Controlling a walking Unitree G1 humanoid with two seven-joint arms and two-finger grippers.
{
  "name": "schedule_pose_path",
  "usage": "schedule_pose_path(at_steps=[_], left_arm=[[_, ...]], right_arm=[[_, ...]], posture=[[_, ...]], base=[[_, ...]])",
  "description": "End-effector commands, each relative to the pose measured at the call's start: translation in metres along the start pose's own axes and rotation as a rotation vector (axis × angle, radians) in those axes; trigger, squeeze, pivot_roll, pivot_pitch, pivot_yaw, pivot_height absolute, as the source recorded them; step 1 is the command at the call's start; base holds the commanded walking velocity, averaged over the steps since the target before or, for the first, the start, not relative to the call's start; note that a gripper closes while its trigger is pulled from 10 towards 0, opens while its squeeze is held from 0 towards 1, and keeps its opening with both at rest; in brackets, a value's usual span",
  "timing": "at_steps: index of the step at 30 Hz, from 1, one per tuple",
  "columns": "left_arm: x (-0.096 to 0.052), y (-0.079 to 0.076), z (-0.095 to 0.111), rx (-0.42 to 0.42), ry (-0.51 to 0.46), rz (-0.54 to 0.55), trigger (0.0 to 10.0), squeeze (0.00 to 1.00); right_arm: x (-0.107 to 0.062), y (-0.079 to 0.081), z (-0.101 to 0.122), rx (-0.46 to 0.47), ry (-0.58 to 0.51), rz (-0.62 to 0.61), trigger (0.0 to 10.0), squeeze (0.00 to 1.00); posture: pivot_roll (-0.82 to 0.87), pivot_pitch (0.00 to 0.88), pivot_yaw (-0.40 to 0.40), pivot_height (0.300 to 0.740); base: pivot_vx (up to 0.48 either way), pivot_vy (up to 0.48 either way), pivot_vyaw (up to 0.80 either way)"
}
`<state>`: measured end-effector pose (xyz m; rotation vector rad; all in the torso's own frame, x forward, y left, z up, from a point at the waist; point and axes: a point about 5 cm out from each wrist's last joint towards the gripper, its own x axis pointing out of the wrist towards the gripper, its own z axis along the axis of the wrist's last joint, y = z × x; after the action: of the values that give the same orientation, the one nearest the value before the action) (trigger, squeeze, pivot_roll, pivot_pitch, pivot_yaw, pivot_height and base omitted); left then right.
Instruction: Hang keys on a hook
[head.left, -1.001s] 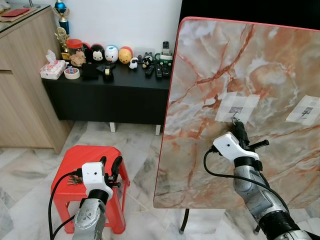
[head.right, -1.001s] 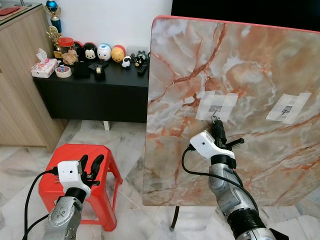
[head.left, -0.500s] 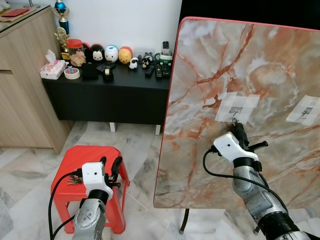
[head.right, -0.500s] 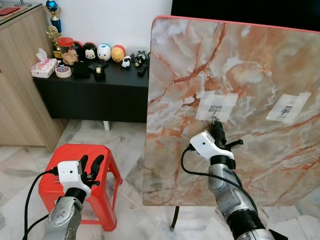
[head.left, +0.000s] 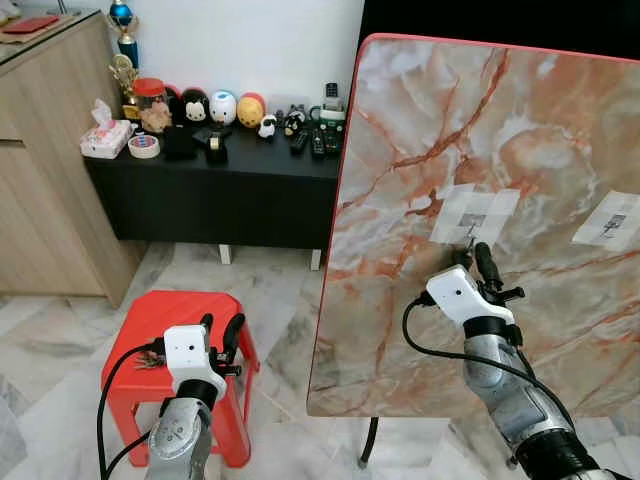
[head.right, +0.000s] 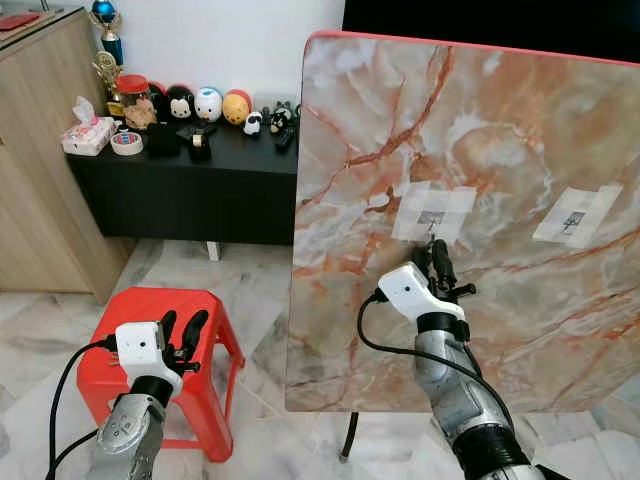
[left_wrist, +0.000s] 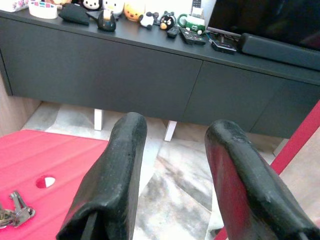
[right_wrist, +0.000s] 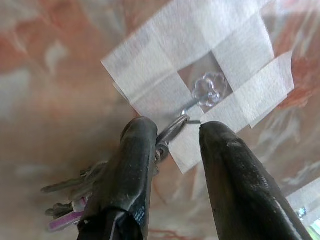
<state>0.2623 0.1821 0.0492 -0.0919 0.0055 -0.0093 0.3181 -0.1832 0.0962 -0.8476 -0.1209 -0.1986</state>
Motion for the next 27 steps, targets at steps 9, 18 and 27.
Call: schedule_pose_path(at_steps=[9, 18, 27], left_arm=[[-0.001, -0.004, -0.004, 0.002, 0.019, -0.014, 10.0, 0.0], [0.0, -0.002, -0.005, 0.011, 0.028, -0.016, 10.0, 0.0], [-0.004, 0.008, -0.014, 0.035, 0.074, -0.007, 10.0, 0.0]], right_arm=[[-0.035, 0.026, 0.004, 0.365, 0.011, 0.196, 10.0, 0.0], [-0.085, 0.062, -0.069, 0.611, 0.611, 0.271, 10.0, 0.0], [-0.143, 0.09, -0.104, 0.663, 0.876, 0.398, 10.0, 0.0]], posture=[[0.03, 0.009, -0.136, 0.74], [0.02, 0.0, -0.131, 0.74], [0.03, 0.0, -0.112, 0.74]], base=[[0.0, 0.0, 0.0], [0.0, 0.0, 0.0], [0.0, 0.0, 0.0]])
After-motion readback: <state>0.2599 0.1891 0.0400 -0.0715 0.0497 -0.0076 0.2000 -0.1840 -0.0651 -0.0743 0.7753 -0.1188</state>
